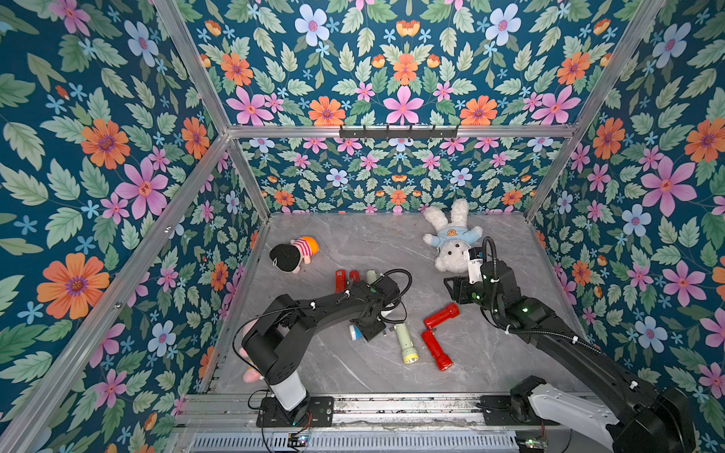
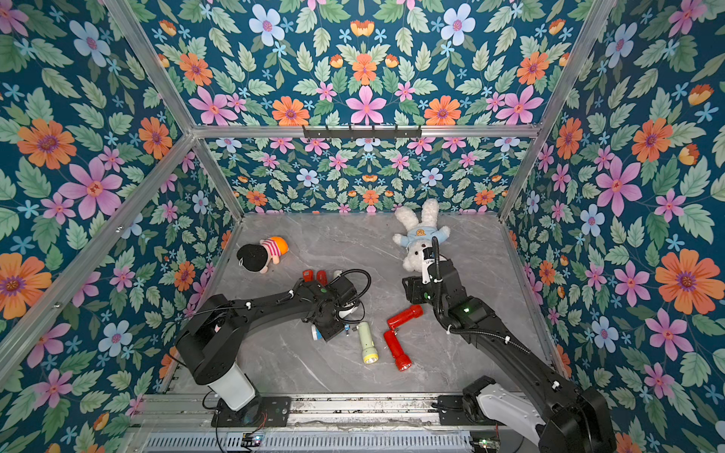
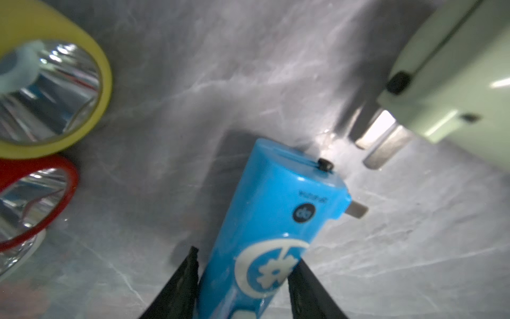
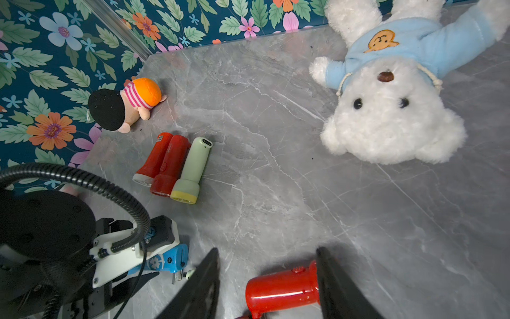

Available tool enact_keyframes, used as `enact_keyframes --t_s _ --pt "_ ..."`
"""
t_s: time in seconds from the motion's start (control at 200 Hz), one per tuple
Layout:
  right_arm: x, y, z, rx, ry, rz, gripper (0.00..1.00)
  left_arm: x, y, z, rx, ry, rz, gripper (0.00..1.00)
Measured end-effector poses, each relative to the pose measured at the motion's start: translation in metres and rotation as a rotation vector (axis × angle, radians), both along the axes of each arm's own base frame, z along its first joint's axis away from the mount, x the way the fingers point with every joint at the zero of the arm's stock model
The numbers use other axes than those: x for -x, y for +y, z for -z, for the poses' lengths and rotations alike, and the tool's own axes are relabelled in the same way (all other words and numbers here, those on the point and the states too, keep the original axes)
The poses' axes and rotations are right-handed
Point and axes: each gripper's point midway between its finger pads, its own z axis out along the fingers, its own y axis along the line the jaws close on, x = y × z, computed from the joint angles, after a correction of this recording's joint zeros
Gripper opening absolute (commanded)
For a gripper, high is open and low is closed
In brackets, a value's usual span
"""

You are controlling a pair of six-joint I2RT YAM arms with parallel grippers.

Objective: Close the plug at the bottom of the flashlight
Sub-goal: Pick up the flashlight from the center of the board.

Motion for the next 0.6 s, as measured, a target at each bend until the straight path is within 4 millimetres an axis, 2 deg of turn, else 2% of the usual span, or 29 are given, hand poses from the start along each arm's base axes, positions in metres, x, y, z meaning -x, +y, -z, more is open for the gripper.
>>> enact_keyframes --t_s 0.185,0.335,0.4,0.5,0.6 --pt "0.001 -0.001 0.004 -0.001 0.009 0.001 0.57 0.005 -0.005 -0.001 0.028 0.022 0.006 0.51" --pt "0.002 -0.002 0.002 -0.004 0.004 0.002 0.57 0.011 -0.005 0.009 0.009 0.057 0.013 0.52" --pt "0.003 -0.003 0.0 -0.008 -0.003 0.004 0.58 0.013 -0.006 0.014 0.0 0.073 0.016 0.48" --pt "0.005 -0.004 -0.001 -0.009 -0.009 0.007 0.58 0.016 -0.008 0.016 0.001 0.094 0.02 0.34" --pt "0.005 -0.006 -0.002 -0.01 -0.012 0.011 0.58 0.017 -0.009 0.014 0.005 0.089 0.024 0.0"
